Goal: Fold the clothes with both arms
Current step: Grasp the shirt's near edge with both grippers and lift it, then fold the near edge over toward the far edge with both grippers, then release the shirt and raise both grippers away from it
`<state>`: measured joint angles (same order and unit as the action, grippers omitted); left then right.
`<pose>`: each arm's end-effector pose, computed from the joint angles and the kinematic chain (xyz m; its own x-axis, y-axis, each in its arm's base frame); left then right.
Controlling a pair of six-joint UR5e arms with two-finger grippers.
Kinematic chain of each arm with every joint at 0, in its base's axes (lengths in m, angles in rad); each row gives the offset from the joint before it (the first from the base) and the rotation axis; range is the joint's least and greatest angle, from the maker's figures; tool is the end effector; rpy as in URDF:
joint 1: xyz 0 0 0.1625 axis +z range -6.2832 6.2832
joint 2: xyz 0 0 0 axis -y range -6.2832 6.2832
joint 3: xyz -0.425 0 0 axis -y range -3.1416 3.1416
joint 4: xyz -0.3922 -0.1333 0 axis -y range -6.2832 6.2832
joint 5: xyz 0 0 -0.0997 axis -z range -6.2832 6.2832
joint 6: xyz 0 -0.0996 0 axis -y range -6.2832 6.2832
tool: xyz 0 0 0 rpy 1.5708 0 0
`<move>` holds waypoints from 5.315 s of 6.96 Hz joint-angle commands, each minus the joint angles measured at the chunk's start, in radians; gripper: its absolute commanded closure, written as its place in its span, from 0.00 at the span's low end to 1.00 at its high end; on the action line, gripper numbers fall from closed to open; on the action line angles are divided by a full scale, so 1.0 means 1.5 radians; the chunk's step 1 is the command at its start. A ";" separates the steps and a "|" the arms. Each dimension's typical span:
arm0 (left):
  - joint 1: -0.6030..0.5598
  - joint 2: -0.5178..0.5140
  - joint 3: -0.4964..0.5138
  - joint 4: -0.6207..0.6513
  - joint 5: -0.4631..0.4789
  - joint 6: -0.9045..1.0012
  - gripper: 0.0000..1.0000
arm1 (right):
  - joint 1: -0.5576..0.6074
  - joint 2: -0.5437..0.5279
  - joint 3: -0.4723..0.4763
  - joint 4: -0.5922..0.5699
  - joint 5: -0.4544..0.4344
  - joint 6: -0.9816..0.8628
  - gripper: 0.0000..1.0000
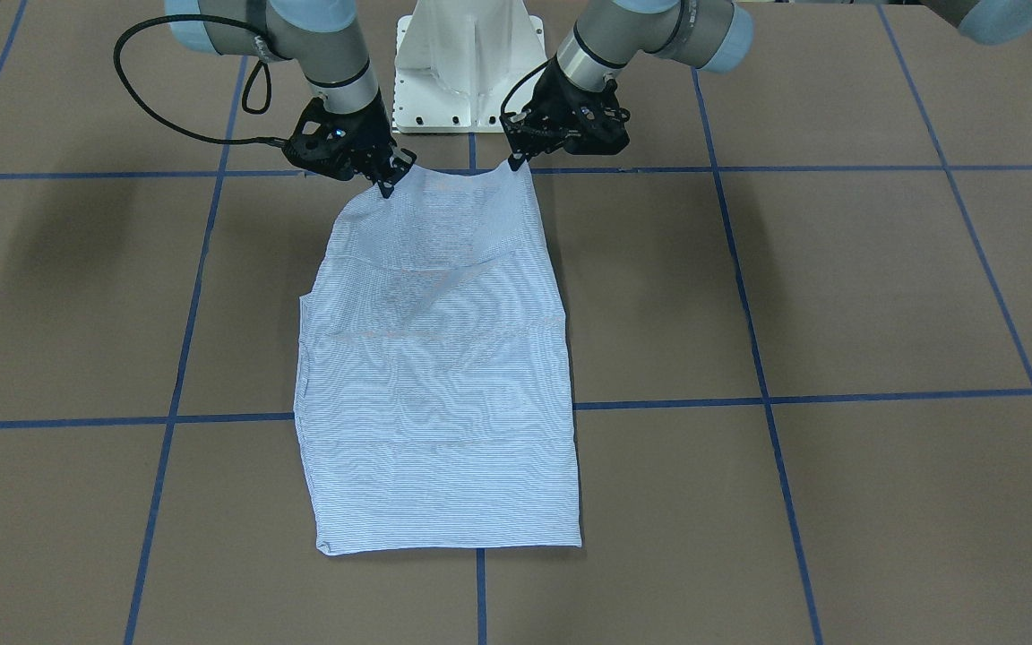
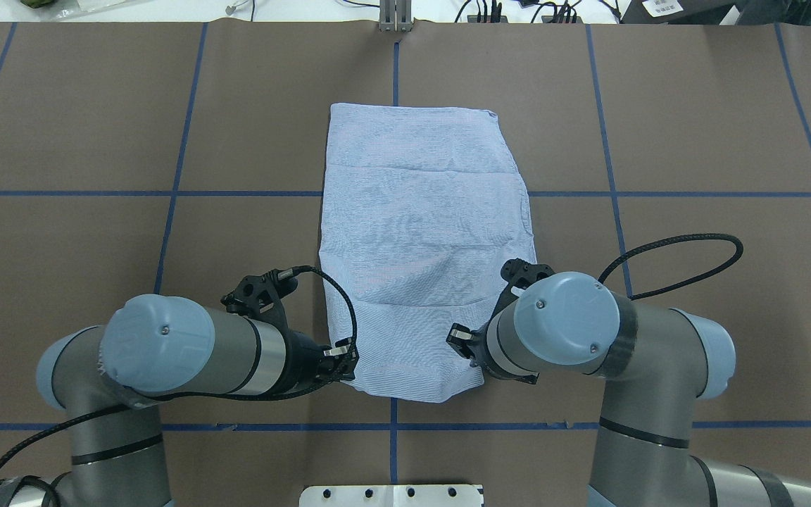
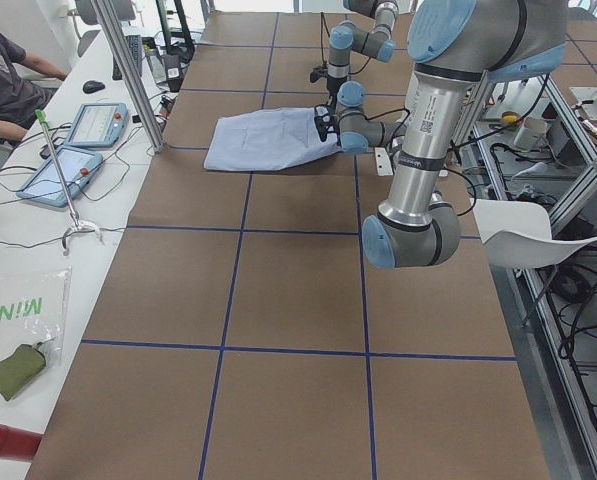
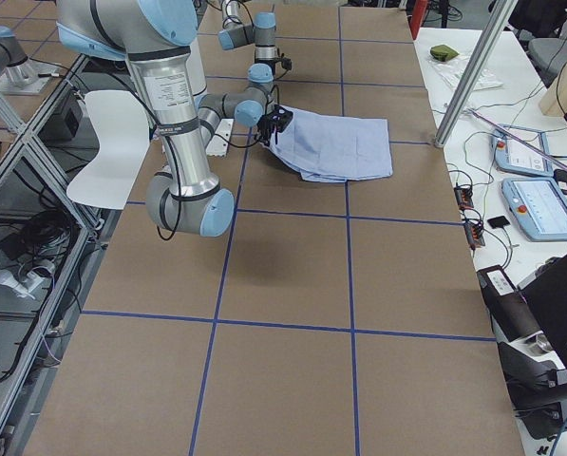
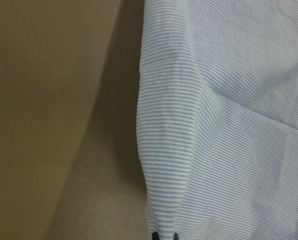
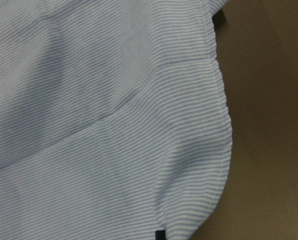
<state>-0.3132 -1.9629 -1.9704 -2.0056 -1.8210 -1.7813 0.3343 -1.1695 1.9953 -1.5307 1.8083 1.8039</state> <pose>0.5016 -0.2767 0.2149 0.2980 -0.3093 -0.9031 0.1422 0.9499 -0.2784 -0.5026 -0.2909 0.2522 0.5610 0.4325 0.7059 -0.2870 0.9014 -0.3243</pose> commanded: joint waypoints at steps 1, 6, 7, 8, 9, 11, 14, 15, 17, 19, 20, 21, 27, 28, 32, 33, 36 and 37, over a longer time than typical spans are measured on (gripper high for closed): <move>0.000 0.012 -0.093 0.082 -0.002 -0.002 1.00 | 0.002 -0.009 0.055 0.005 0.061 -0.004 1.00; 0.022 0.008 -0.267 0.338 -0.112 -0.007 1.00 | 0.026 -0.033 0.149 0.002 0.238 -0.004 1.00; 0.024 0.007 -0.285 0.360 -0.142 -0.007 1.00 | 0.035 -0.033 0.159 0.002 0.276 -0.004 1.00; 0.033 0.001 -0.281 0.360 -0.148 -0.007 1.00 | 0.044 -0.032 0.159 0.002 0.307 -0.004 1.00; 0.034 -0.004 -0.275 0.359 -0.148 -0.006 1.00 | 0.046 -0.031 0.158 0.002 0.311 -0.004 1.00; 0.028 -0.013 -0.255 0.359 -0.145 0.002 1.00 | 0.068 -0.023 0.146 0.002 0.310 -0.008 1.00; -0.065 -0.018 -0.214 0.356 -0.147 0.051 1.00 | 0.139 0.013 0.069 0.003 0.311 -0.027 1.00; -0.102 -0.021 -0.190 0.353 -0.148 0.075 1.00 | 0.157 0.029 0.040 0.003 0.310 -0.042 1.00; -0.162 -0.027 -0.122 0.304 -0.148 0.123 1.00 | 0.193 0.071 -0.015 0.005 0.304 -0.057 1.00; -0.191 -0.035 -0.054 0.214 -0.149 0.124 1.00 | 0.222 0.131 -0.092 0.006 0.298 -0.087 1.00; -0.206 -0.045 -0.029 0.194 -0.149 0.124 1.00 | 0.238 0.160 -0.134 0.007 0.297 -0.098 1.00; -0.217 -0.046 -0.008 0.177 -0.149 0.125 1.00 | 0.252 0.192 -0.184 0.007 0.297 -0.112 1.00; -0.224 -0.068 0.151 0.042 -0.148 0.123 1.00 | 0.267 0.279 -0.411 0.088 0.296 -0.152 1.00; -0.224 -0.068 0.152 0.040 -0.149 0.124 1.00 | 0.266 0.290 -0.428 0.088 0.298 -0.151 1.00; -0.236 -0.066 0.151 0.050 -0.148 0.122 0.01 | 0.284 0.291 -0.428 0.113 0.297 -0.152 0.00; -0.258 -0.065 0.151 0.054 -0.156 0.124 0.01 | 0.294 0.294 -0.422 0.114 0.300 -0.154 0.00; -0.305 -0.053 0.147 0.072 -0.190 0.143 0.01 | 0.277 0.302 -0.396 0.111 0.267 -0.189 0.00; -0.319 -0.052 0.143 0.077 -0.190 0.181 0.01 | 0.277 0.297 -0.389 0.110 0.237 -0.257 0.00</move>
<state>-0.7698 -2.0436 -1.7498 -1.9036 -2.1032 -1.5601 0.7537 -0.7205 1.4007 -1.3634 2.2126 1.5121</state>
